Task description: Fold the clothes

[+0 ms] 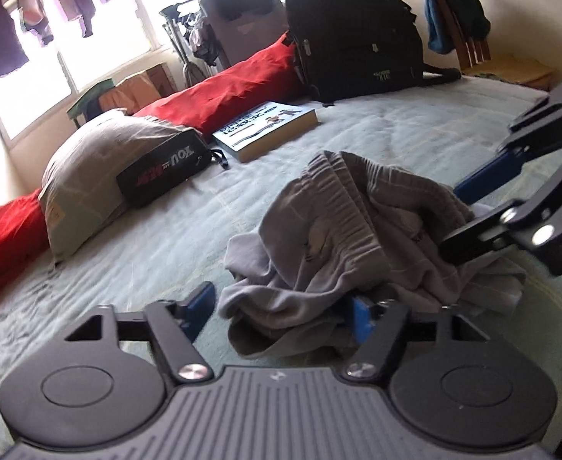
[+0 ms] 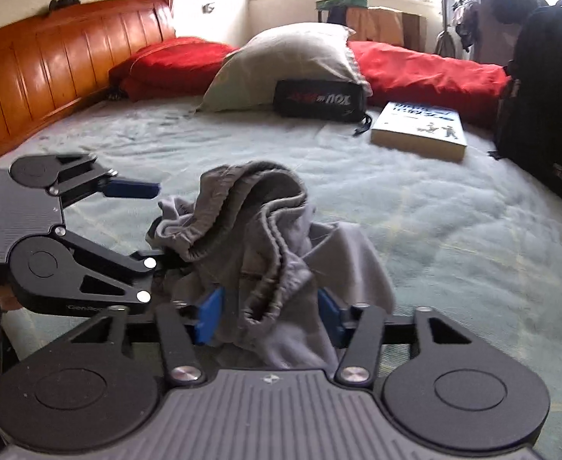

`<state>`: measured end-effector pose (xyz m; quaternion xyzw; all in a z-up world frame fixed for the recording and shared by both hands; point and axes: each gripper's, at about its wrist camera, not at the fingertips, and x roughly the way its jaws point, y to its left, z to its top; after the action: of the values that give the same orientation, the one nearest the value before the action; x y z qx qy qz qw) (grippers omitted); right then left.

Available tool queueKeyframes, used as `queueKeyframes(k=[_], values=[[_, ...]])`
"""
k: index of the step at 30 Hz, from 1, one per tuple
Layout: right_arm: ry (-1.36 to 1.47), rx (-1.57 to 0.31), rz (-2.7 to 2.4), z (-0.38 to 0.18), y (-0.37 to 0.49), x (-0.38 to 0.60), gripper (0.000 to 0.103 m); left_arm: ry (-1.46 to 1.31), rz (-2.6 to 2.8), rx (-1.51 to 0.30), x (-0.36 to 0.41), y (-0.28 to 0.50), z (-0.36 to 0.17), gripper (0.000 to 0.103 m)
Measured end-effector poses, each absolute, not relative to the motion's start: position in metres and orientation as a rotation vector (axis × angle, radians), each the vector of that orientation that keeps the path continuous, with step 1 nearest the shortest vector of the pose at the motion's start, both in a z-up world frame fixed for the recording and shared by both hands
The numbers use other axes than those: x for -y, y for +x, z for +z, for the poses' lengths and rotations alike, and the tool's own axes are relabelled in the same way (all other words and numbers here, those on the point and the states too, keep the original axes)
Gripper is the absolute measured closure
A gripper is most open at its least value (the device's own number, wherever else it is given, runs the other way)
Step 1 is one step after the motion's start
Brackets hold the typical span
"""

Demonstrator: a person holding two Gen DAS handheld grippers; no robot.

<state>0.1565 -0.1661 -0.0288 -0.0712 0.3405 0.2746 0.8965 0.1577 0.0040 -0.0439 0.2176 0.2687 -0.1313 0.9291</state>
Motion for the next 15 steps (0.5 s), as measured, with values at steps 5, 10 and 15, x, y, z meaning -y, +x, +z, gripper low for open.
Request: queueKeyframes(k=[5, 10, 15], values=[[-0.127, -0.737, 0.571, -0.034, 0.161, 0.171, 0.088, 0.398, -0.301, -0.557, -0.012, 0.166, -0.034, 0.077], [-0.119, -0.690, 0.551, -0.016, 0.149, 0.193, 0.090, 0.402, -0.306, -0.523, -0.014, 0.178, -0.015, 0.090], [-0.110, -0.647, 0.513, 0.001, 0.135, 0.221, 0.090, 0.420, -0.315, -0.476, -0.003, 0.192, 0.008, 0.093]])
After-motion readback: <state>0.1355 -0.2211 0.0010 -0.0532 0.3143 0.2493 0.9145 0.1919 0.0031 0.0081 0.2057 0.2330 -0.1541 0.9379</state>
